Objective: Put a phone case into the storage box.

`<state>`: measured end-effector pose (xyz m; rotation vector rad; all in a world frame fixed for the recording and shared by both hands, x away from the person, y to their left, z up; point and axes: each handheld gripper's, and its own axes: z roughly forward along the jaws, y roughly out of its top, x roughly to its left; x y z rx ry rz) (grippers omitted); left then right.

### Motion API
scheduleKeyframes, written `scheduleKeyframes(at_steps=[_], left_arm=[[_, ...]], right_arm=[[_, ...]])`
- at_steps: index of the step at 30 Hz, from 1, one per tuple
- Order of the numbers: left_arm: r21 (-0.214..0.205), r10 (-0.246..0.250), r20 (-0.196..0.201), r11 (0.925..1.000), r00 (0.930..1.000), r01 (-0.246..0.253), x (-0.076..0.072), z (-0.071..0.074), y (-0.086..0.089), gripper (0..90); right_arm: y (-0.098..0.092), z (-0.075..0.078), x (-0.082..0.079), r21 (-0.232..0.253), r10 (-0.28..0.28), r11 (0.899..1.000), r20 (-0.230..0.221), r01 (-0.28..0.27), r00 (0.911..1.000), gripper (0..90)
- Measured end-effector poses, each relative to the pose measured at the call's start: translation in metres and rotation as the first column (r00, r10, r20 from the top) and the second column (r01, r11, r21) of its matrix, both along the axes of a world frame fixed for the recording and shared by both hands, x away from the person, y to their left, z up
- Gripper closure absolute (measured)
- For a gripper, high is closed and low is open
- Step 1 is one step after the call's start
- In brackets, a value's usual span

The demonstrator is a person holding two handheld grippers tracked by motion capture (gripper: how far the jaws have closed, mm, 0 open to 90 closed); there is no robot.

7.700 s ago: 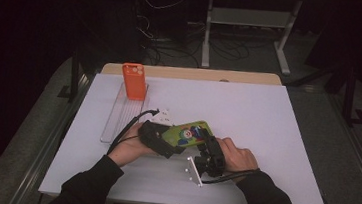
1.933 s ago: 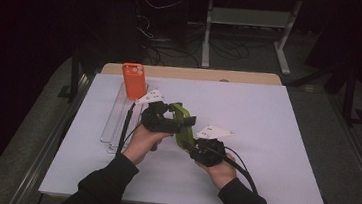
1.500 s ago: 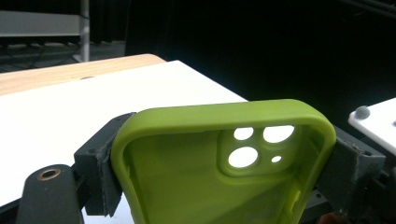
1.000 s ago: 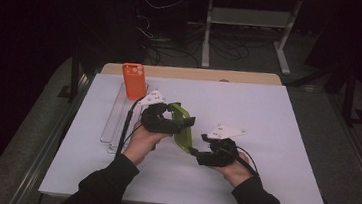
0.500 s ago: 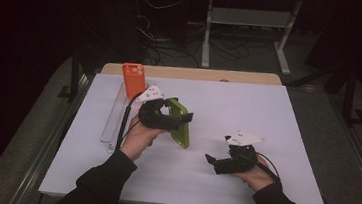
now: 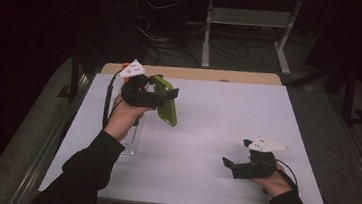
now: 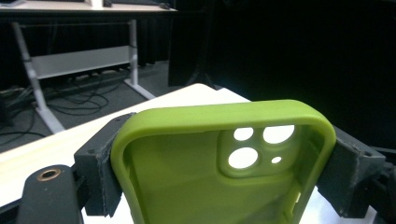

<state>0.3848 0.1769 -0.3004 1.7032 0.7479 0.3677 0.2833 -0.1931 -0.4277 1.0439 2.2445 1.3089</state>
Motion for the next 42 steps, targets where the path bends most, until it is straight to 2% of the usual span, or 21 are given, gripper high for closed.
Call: scheduleKeyframes(at_steps=[5,10,15,18,20,22,26,27,28,30,32,33,36,37,40,42], left_arm=[[-0.008,0.039,0.006,0.9992,0.9992,-0.039,0.006,0.007,0.017,15.5],[-0.007,0.091,0.026,0.9958,0.9955,-0.091,0.014,0.016,0.032,15.6],[0.019,0.145,0.044,0.9891,0.9884,-0.146,0.022,0.023,0.045,15.5],[0.044,0.192,0.05,0.9799,0.98,-0.195,0.027,0.023,0.052,15.5],[0.07,0.226,0.056,0.9707,0.9725,-0.23,0.032,0.021,0.055,15.5],[0.069,0.26,0.046,0.9625,0.9646,-0.262,0.036,0.019,0.059,15.5],[0.09,0.334,0.035,0.9375,0.9418,-0.336,0.043,0.015,0.066,15.5],[0.092,0.356,0.032,0.9293,0.9338,-0.358,0.046,0.013,0.067,15.5],[0.1,0.367,0.038,0.9241,0.9295,-0.369,0.047,0.012,0.068,15.5],[0.119,0.406,0.037,0.9056,0.9133,-0.407,0.051,0.009,0.069,15.6],[0.118,0.43,0.035,0.8948,0.9023,-0.431,0.055,0.007,0.07,15.5],[0.132,0.446,0.039,0.8846,0.8941,-0.447,0.058,0.005,0.07,15.5],[0.128,0.478,0.035,0.8691,0.8779,-0.478,0.065,-0.001,0.07,15.5],[0.132,0.495,0.035,0.8589,0.8683,-0.495,0.067,-0.003,0.069,15.5],[0.149,0.528,0.034,0.8368,0.8485,-0.527,0.076,-0.011,0.068,15.5],[0.162,0.541,0.029,0.8271,0.8405,-0.538,0.082,-0.017,0.068,15.5]], right_arm=[[-0.011,-0.002,-0.001,-0.001,-0.003,1.0,-0.007,0.003,1.0,1.5],[-0.012,-0.004,0.0,-0.012,-0.001,1.0,-0.015,0.001,0.9999,1.5],[-0.009,-0.005,-0.001,-0.019,0.025,1.0,-0.016,-0.025,0.9996,2.4],[-0.008,-0.004,-0.001,-0.019,0.033,0.999,-0.011,-0.033,0.9994,2.4],[-0.008,-0.004,-0.001,-0.019,0.028,0.999,-0.021,-0.028,0.9994,2.5],[-0.008,-0.005,-0.001,-0.019,0.027,0.999,-0.022,-0.027,0.9994,2.5],[-0.008,-0.005,-0.001,-0.018,0.025,1.0,-0.022,-0.025,0.9994,2.4],[-0.008,-0.004,-0.001,-0.018,0.025,1.0,-0.024,-0.026,0.9994,2.4],[-0.008,-0.004,-0.001,-0.018,0.025,1.0,-0.024,-0.025,0.9994,2.4],[-0.008,-0.004,-0.001,-0.016,0.025,1.0,-0.023,-0.026,0.9994,2.4],[-0.008,-0.004,-0.001,-0.015,0.025,1.0,-0.025,-0.026,0.9994,2.4],[-0.008,-0.004,-0.001,-0.018,0.027,0.999,-0.023,-0.028,0.9994,2.4],[-0.008,-0.005,-0.001,-0.016,0.029,0.999,-0.024,-0.029,0.9993,2.4],[-0.008,-0.004,-0.001,-0.014,0.027,1.0,-0.025,-0.027,0.9993,2.4],[-0.008,-0.004,-0.001,-0.012,0.028,1.0,-0.021,-0.028,0.9994,2.4],[-0.009,-0.004,-0.001,-0.012,0.028,1.0,-0.02,-0.029,0.9994,2.3]])
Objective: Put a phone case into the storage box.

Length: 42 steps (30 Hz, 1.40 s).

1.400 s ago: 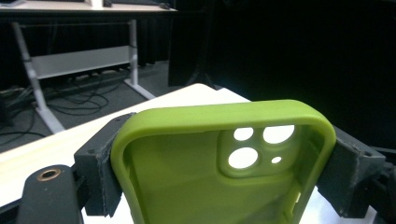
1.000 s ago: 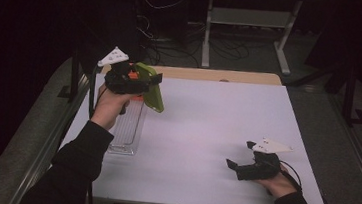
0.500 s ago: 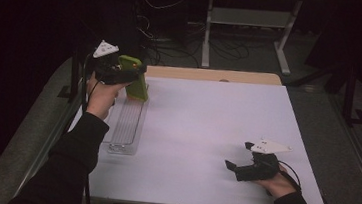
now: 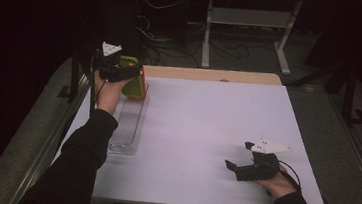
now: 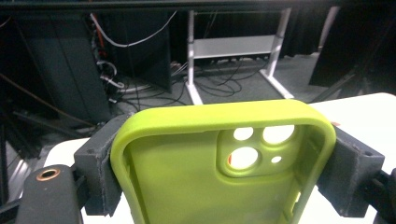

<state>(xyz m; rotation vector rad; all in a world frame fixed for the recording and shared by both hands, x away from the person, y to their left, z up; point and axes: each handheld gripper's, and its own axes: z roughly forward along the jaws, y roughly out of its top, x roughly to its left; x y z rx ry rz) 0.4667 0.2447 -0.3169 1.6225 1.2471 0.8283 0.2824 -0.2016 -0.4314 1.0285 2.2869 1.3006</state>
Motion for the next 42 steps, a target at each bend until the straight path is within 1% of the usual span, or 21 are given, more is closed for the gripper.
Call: scheduleKeyframes(at_steps=[4,6,7,9,12,17,18,19,20,21,22,25,26,29,34,35,36,37,39,41,42], left_arm=[[0.013,0.031,-0.02,0.9994,0.9993,-0.031,0.009,-0.01,0.001,15.4],[0.009,0.054,-0.024,0.9985,0.9982,-0.054,0.012,-0.014,0.001,15.3],[-0.005,0.067,-0.023,0.9978,0.9975,-0.067,0.014,-0.017,0.0,15.3],[-0.005,0.081,-0.032,0.9967,0.9962,-0.082,0.017,-0.022,-0.001,15.3],[-0.006,0.087,-0.038,0.9962,0.9955,-0.087,0.021,-0.029,-0.003,15.2],[0.039,0.109,-0.047,0.9935,0.9929,-0.107,0.024,-0.039,-0.006,15.1],[0.031,0.112,-0.052,0.9934,0.9924,-0.11,0.025,-0.041,-0.005,15.0],[0.032,0.113,-0.061,0.9933,0.9917,-0.111,0.025,-0.043,-0.004,15.0],[0.037,0.119,-0.059,0.9924,0.9911,-0.117,0.025,-0.044,-0.004,15.0],[0.025,0.121,-0.049,0.9925,0.9914,-0.12,0.025,-0.046,-0.005,15.0],[0.03,0.12,-0.058,0.9925,0.9911,-0.118,0.025,-0.048,-0.004,14.9],[0.026,0.12,-0.052,0.9926,0.9914,-0.119,0.024,-0.051,-0.005,14.7],[0.036,0.118,-0.053,0.9926,0.9916,-0.116,0.024,-0.052,-0.004,14.7],[0.031,0.13,-0.045,0.9912,0.9905,-0.129,0.024,-0.055,-0.007,14.6],[0.048,0.133,-0.041,0.9903,0.9903,-0.131,0.025,-0.057,-0.011,14.4],[0.07,0.127,-0.049,0.9899,0.9907,-0.123,0.025,-0.057,-0.01,14.3],[0.058,0.131,-0.046,0.9901,0.9904,-0.128,0.025,-0.058,-0.011,14.2],[0.07,0.128,-0.057,0.9898,0.9901,-0.124,0.025,-0.058,-0.01,14.2],[0.051,0.129,-0.04,0.9905,0.9908,-0.127,0.026,-0.06,-0.012,13.9],[0.073,0.12,-0.052,0.9905,0.9914,-0.116,0.025,-0.059,-0.009,13.3],[0.043,0.126,-0.037,0.9913,0.9914,-0.124,0.026,-0.059,-0.01,12.3]], right_arm=[[0.0,0.0,0.0,0.005,0.003,1.0,-0.001,-0.003,1.0,2.3],[0.0,0.0,0.0,0.006,0.003,1.0,-0.002,-0.003,1.0,2.3],[0.0,0.0,0.0,0.006,0.002,1.0,-0.003,-0.002,1.0,2.3],[-0.001,0.0,0.0,0.008,0.005,1.0,-0.002,-0.005,1.0,2.3],[-0.001,0.0,-0.001,0.011,0.006,1.0,-0.002,-0.006,1.0,2.3],[-0.001,0.0,-0.001,0.009,0.007,1.0,-0.003,-0.007,1.0,2.3],[-0.001,0.0,-0.001,0.009,0.007,1.0,-0.003,-0.007,1.0,2.3],[-0.001,0.0,-0.001,0.009,0.007,1.0,-0.003,-0.007,1.0,2.3],[-0.001,0.0,-0.001,0.01,0.007,1.0,-0.003,-0.007,1.0,2.3],[-0.001,0.0,-0.001,0.009,0.007,1.0,-0.003,-0.007,1.0,2.3],[-0.001,0.0,-0.001,0.009,0.006,1.0,-0.003,-0.006,1.0,2.3],[-0.001,0.0,-0.001,0.009,0.006,1.0,-0.004,-0.006,1.0,2.3],[-0.001,0.0,-0.001,0.009,0.006,1.0,-0.004,-0.006,1.0,2.3],[0.0,0.0,-0.001,0.007,0.008,1.0,-0.006,-0.008,0.9999,2.3],[0.0,0.0,-0.001,0.006,0.009,1.0,-0.005,-0.008,0.9999,2.3],[0.0,0.0,-0.001,0.006,0.008,1.0,-0.006,-0.008,0.9999,2.3],[-0.001,0.0,-0.001,0.008,0.008,1.0,-0.005,-0.007,1.0,2.3],[-0.001,0.0,-0.001,0.008,0.007,1.0,-0.005,-0.007,1.0,2.3],[-0.001,0.0,-0.001,0.007,0.008,1.0,-0.005,-0.008,1.0,2.3],[-0.001,0.0,-0.001,0.008,0.008,1.0,-0.005,-0.008,1.0,2.3],[-0.001,0.001,-0.001,0.01,0.008,1.0,-0.006,-0.007,1.0,2.3]])
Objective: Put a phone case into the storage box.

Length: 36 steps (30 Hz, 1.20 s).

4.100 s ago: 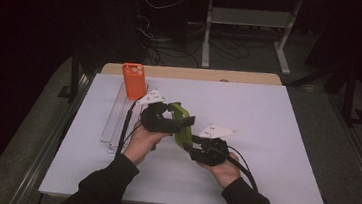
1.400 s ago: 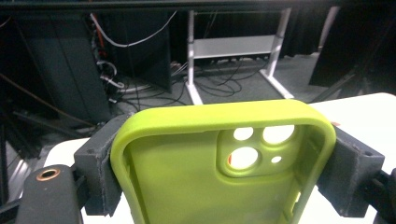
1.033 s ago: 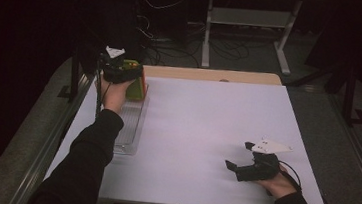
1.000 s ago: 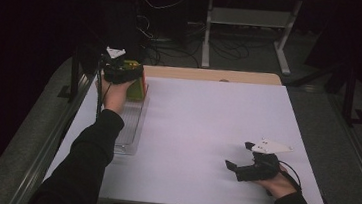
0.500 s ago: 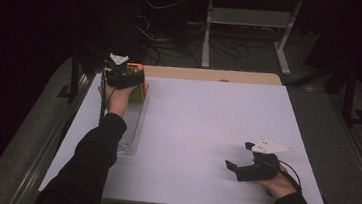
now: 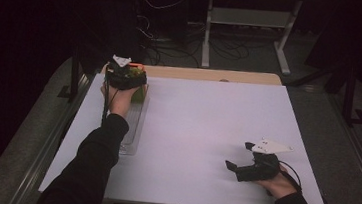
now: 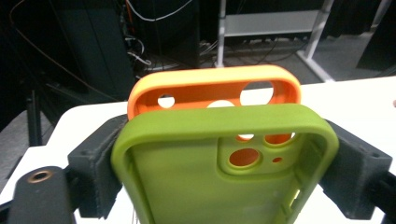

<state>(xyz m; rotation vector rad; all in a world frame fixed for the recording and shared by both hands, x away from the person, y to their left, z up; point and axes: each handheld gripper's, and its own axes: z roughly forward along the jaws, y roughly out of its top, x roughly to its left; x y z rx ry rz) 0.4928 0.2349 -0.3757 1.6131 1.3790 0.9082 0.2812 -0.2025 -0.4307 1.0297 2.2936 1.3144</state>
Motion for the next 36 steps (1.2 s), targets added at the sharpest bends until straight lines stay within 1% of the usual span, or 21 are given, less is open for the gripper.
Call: scheduleKeyframes(at_steps=[2,3,5,6,8,9,10,11,14,15,16,17,20,21,22,24,26,30,33,34,36], left_arm=[[-0.006,-0.002,0.013,1.0,0.9999,0.002,0.0,0.001,0.001,11.2],[0.006,-0.005,0.012,1.0,0.9999,0.005,0.0,0.002,0.002,10.0],[-0.009,-0.009,0.025,0.9999,0.9996,0.009,-0.001,0.003,0.002,8.7],[0.006,-0.015,0.017,0.9999,0.9997,0.015,-0.001,0.004,0.004,7.2],[-0.017,-0.019,0.036,0.9997,0.9992,0.02,-0.001,0.005,0.004,6.2],[-0.012,-0.024,0.03,0.9996,0.9993,0.025,-0.002,0.006,0.006,6.1],[0.014,-0.034,0.017,0.9993,0.9993,0.034,-0.003,0.007,0.008,5.4],[-0.018,-0.027,0.034,0.9995,0.9991,0.028,-0.002,0.007,0.007,5.4],[-0.018,-0.033,0.026,0.9993,0.9991,0.034,-0.003,0.008,0.01,5.2],[-0.031,-0.038,0.032,0.9988,0.9988,0.039,-0.002,0.008,0.01,5.1],[-0.017,-0.05,0.018,0.9986,0.9986,0.05,-0.003,0.009,0.012,4.5],[-0.027,-0.053,0.016,0.9982,0.9985,0.054,-0.004,0.01,0.012,4.1],[-0.028,-0.086,0.011,0.9959,0.9962,0.086,-0.006,0.013,0.014,2.2],[-0.036,-0.094,0.013,0.9949,0.9955,0.094,-0.007,0.015,0.013,2.0],[-0.028,-0.108,0.015,0.9937,0.994,0.109,-0.008,0.017,0.015,1.3],[-0.037,-0.139,0.013,0.9895,0.9902,0.14,-0.01,0.022,0.016,0.4],[-0.036,-0.177,0.008,0.9835,0.9842,0.177,-0.012,0.025,0.018,0.4],[-0.038,-0.264,0.0,0.9639,0.9646,0.264,-0.016,0.034,0.021,0.4],[-0.054,-0.323,-0.015,0.9454,0.9464,0.321,-0.019,0.04,0.023,0.4],[-0.049,-0.346,-0.023,0.9374,0.9378,0.345,-0.02,0.042,0.023,0.4],[-0.027,-0.375,-0.03,0.9268,0.9265,0.375,-0.023,0.045,0.023,0.4]], right_arm=[[0.0,0.0,0.0,0.003,-0.001,1.0,0.0,0.001,1.0,2.3],[0.0,0.0,0.0,0.003,-0.001,1.0,0.0,0.001,1.0,2.3],[0.0,0.0,0.0,0.003,0.0,1.0,-0.001,0.0,1.0,2.4],[0.0,0.0,0.0,0.003,0.0,1.0,-0.001,0.0,1.0,2.3],[0.0,0.0,0.0,0.003,0.001,1.0,0.0,-0.001,1.0,2.3],[0.0,0.0,0.0,0.003,0.001,1.0,-0.001,-0.001,1.0,2.3],[0.0,0.0,0.0,0.003,0.0,1.0,-0.002,0.0,1.0,2.3],[0.0,0.0,0.0,0.0,0.001,1.0,0.0,-0.001,1.0,2.3],[0.0,0.0,0.0,0.001,0.001,1.0,0.0,-0.001,1.0,2.3],[0.0,0.0,0.0,-0.001,0.002,1.0,0.001,-0.002,1.0,2.3],[0.0,0.0,-0.001,-0.002,0.0,1.0,0.003,0.0,1.0,2.3],[0.0,0.0,-0.001,-0.002,0.0,1.0,0.004,0.0,1.0,2.3],[-0.001,0.001,-0.001,-0.004,-0.006,1.0,0.009,0.006,0.9999,2.3],[-0.001,0.001,-0.001,-0.002,-0.007,1.0,0.007,0.007,1.0,2.3],[-0.002,0.001,-0.001,-0.003,-0.007,1.0,0.007,0.007,0.9999,2.3],[-0.001,0.001,-0.001,-0.006,-0.006,1.0,0.008,0.006,1.0,2.3],[-0.001,0.001,-0.001,-0.007,-0.006,1.0,0.004,0.006,1.0,2.3],[-0.001,0.0,-0.001,-0.005,-0.003,1.0,0.004,0.004,1.0,2.3],[0.0,0.0,-0.001,-0.005,-0.004,1.0,0.007,0.004,1.0,2.3],[0.0,0.0,-0.001,-0.006,-0.005,1.0,0.005,0.005,1.0,2.3],[0.0,0.0,-0.001,-0.01,-0.004,1.0,0.005,0.004,1.0,2.3]])
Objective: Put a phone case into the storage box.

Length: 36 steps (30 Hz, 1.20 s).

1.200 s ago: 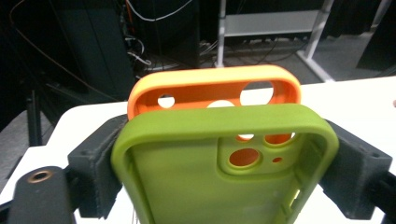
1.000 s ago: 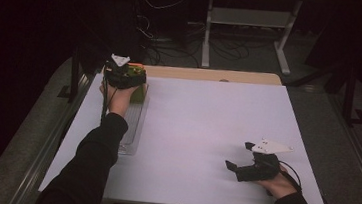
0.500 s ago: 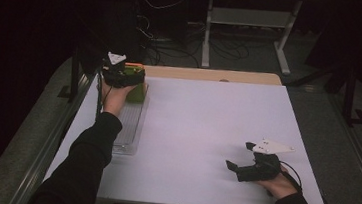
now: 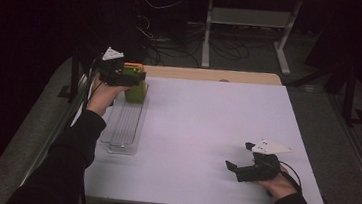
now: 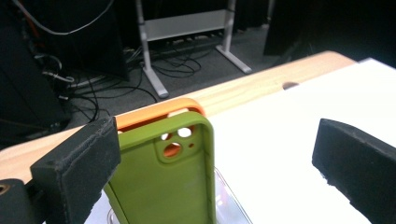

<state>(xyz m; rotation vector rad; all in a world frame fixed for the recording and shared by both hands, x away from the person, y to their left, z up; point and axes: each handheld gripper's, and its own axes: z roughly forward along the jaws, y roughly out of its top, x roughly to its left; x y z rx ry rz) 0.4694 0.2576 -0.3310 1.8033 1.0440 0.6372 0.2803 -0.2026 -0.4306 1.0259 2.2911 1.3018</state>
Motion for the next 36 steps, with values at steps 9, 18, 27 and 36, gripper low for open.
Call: scheduleKeyframes(at_steps=[9,18,27,36], left_arm=[[0.0,-0.095,-0.024,0.9955,0.9952,0.095,-0.012,0.008,-0.003,0.5],[-0.016,-0.181,-0.028,0.9834,0.9831,0.181,-0.028,0.014,-0.01,0.5],[-0.007,-0.3,-0.036,0.954,0.9533,0.3,-0.056,0.011,-0.024,0.5],[-0.011,-0.371,-0.035,0.9285,0.9278,0.371,-0.087,0.004,-0.034,0.5]], right_arm=[[0.001,0.0,0.0,0.0,0.0,1.0,-0.003,0.0,1.0,2.3],[0.001,0.0,0.0,0.001,0.001,1.0,-0.001,-0.001,1.0,2.2],[0.003,0.0,-0.001,-0.006,0.014,1.0,0.001,-0.014,0.9999,2.2],[0.003,0.002,-0.002,-0.001,0.014,1.0,0.004,-0.014,0.9999,2.2]])
